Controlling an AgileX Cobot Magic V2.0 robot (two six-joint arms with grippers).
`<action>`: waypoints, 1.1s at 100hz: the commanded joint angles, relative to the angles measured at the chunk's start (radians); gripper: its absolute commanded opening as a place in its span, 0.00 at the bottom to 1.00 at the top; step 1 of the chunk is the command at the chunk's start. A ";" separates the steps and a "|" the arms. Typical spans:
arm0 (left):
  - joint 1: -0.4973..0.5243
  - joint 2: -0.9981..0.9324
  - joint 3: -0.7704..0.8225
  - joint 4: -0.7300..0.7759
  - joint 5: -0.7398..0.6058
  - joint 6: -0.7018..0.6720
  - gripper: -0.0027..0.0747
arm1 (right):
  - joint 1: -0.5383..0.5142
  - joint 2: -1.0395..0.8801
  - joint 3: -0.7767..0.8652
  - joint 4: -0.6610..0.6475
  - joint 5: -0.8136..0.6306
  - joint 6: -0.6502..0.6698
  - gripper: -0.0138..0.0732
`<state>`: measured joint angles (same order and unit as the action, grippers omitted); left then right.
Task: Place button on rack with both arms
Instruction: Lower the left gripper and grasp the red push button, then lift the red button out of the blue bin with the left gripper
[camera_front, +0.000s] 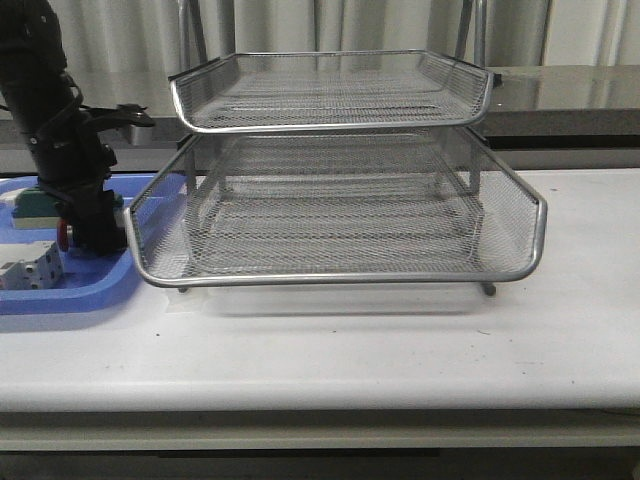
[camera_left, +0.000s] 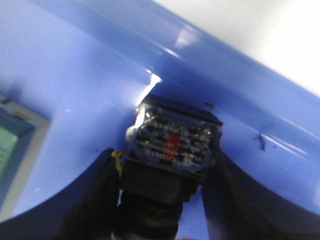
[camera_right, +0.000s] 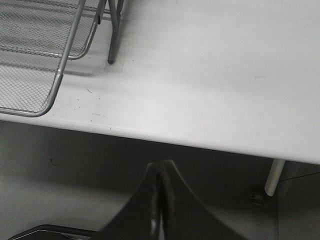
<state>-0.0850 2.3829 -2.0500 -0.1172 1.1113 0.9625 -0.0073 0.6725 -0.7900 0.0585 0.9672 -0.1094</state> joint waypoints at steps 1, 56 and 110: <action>-0.005 -0.070 -0.066 -0.014 0.002 0.000 0.11 | -0.008 -0.003 -0.034 -0.001 -0.052 0.002 0.08; -0.001 -0.209 -0.265 0.031 0.170 -0.203 0.01 | -0.008 -0.003 -0.034 0.000 -0.048 0.002 0.08; -0.091 -0.683 0.160 0.069 0.170 -0.270 0.01 | -0.008 -0.003 -0.034 0.000 -0.048 0.002 0.08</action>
<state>-0.1476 1.8200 -1.9355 -0.0374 1.2529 0.7072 -0.0073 0.6725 -0.7900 0.0585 0.9672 -0.1094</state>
